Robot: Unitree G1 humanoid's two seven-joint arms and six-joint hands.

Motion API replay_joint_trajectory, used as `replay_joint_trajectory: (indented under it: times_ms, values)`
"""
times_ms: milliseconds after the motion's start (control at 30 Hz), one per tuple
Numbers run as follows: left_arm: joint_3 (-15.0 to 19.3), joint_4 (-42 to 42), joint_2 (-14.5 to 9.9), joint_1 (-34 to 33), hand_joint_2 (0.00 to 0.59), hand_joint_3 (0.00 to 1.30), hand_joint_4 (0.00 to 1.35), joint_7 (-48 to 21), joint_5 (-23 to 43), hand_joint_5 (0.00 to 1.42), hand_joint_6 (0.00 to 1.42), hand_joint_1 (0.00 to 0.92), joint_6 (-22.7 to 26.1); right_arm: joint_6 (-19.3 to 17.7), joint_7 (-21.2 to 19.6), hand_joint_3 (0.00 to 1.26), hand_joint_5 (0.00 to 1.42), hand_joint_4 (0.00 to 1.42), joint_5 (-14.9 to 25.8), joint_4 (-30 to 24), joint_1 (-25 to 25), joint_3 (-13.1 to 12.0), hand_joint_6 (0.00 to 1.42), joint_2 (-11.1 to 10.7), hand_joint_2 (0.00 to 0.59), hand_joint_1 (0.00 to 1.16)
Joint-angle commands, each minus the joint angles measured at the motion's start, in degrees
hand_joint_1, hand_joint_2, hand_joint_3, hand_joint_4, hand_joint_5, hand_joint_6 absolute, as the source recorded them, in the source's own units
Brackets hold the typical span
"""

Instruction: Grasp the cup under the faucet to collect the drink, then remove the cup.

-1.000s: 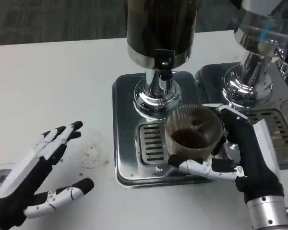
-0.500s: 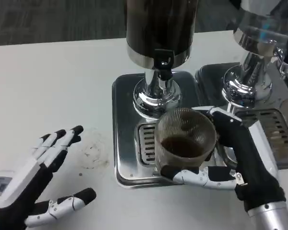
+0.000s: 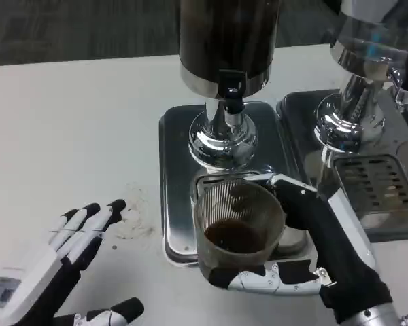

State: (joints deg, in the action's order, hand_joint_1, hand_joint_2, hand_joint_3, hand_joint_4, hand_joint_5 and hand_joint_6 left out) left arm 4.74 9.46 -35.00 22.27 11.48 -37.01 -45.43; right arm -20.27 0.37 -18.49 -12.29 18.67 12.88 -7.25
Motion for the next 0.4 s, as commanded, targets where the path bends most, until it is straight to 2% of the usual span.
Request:
replay_joint_trajectory:
  times_ms: [33,400]
  values:
    - [0.1,-1.0,0.5,0.8,0.112,0.0,0.0,1.8,-1.2,0.0,0.0,0.0,1.8,-1.2,-0.2,0.81,0.89,0.9,1.5,-2.0,-0.2,0.1,1.05,0.6,0.078,1.03]
    - [-1.2,-2.1,0.5,0.4,0.107,0.0,0.0,1.9,-1.6,0.0,0.0,0.0,3.6,-2.1,0.0,0.81,0.89,0.9,0.0,-1.6,-1.4,0.8,1.05,-0.2,0.078,1.03]
